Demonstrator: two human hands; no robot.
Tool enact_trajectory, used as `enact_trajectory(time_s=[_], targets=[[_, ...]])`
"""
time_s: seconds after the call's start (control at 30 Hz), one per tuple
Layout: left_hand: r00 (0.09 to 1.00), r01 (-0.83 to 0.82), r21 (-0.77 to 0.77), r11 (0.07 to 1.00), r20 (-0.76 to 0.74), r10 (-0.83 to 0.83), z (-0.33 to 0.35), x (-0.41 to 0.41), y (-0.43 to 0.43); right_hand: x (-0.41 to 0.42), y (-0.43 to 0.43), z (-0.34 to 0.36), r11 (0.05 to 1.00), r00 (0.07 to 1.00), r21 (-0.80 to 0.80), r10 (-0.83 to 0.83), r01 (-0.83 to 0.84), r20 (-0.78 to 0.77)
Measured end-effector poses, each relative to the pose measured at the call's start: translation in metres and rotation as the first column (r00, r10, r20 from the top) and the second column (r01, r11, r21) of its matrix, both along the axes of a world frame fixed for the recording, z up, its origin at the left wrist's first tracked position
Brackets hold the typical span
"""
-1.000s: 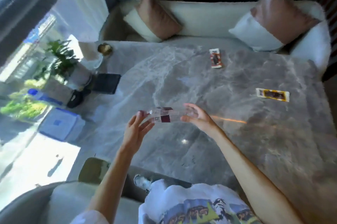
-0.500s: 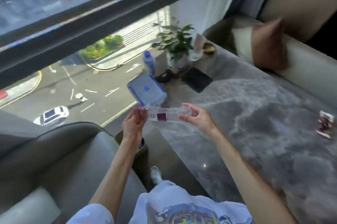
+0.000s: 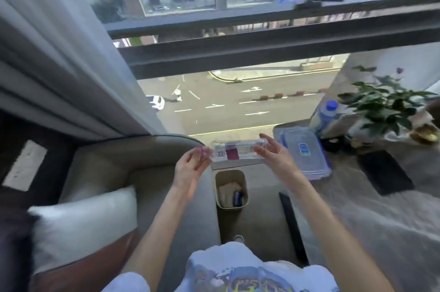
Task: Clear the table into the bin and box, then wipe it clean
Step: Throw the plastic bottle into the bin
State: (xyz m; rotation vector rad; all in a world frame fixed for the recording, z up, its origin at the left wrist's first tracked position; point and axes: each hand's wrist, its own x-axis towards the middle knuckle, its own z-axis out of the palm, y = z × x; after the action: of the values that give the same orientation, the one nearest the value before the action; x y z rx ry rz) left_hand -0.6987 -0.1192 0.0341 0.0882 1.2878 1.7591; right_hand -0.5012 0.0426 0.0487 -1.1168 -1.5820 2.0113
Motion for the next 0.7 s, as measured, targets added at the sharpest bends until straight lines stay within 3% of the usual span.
enact_trajectory(time_s=[0.17,0.4,0.57,0.7], targets=[[0.989,-0.082,-0.009,0.997,0.124,0.082,-0.015,-0.021,-0.007,-0.039,-0.005,-0.022,0.978,1.0,-0.206,0.02,-0.022,-0.011],[0.931,-0.139,-0.176,0.974,0.312,0.189,-0.072,-0.043,-0.007,-0.074,0.002,-0.069,0.914,0.985,-0.402,0.01,0.06,0.17],[0.893,-0.067,-0.359,0.931,0.395,0.216,-0.145,-0.054,0.01,-0.093,0.014,-0.135,0.859,0.958,-0.482,-0.033,0.174,0.286],[0.886,0.08,-0.464,0.882,0.438,0.149,-0.23,-0.06,0.025,-0.099,0.02,-0.218,0.783,0.928,-0.585,0.027,0.212,0.372]])
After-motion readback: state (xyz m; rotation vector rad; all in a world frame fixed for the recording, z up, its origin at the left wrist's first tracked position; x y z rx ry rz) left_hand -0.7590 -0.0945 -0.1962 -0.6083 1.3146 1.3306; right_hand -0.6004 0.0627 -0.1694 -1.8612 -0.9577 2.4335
